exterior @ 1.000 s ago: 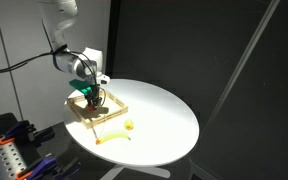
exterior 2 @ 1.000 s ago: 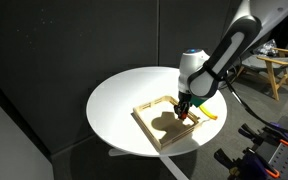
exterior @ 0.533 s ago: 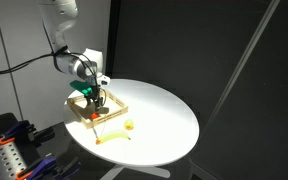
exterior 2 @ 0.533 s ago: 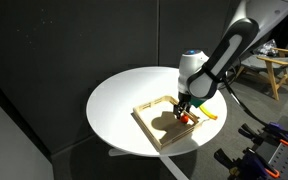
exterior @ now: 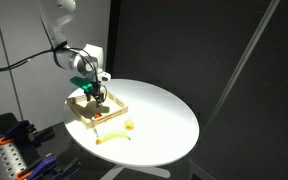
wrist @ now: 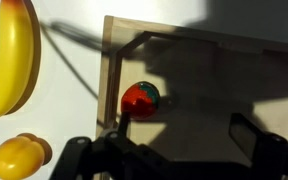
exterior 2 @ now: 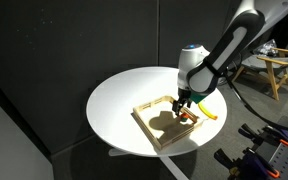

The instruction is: Put the red fruit in the crate

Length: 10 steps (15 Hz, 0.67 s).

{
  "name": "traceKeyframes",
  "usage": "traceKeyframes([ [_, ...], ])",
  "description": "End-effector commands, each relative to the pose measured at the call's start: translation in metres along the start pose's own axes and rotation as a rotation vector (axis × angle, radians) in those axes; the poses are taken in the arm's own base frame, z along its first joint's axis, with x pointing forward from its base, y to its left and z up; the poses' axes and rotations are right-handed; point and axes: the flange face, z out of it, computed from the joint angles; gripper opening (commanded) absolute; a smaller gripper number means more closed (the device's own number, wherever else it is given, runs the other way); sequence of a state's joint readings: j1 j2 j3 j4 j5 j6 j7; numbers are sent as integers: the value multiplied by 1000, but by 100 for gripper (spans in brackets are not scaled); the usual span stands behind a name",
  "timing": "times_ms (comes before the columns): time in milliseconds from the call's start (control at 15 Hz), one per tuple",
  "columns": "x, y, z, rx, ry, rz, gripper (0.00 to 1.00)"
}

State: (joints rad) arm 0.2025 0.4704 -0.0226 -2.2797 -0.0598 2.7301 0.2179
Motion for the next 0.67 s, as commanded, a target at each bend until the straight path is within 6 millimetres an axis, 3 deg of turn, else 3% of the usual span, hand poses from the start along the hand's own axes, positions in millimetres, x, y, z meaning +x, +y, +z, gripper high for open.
traceKeyframes([
  [0,-9,7,-41,-7,-8,16,100],
  [600,-31,25,-125,-22,-27,49,100],
])
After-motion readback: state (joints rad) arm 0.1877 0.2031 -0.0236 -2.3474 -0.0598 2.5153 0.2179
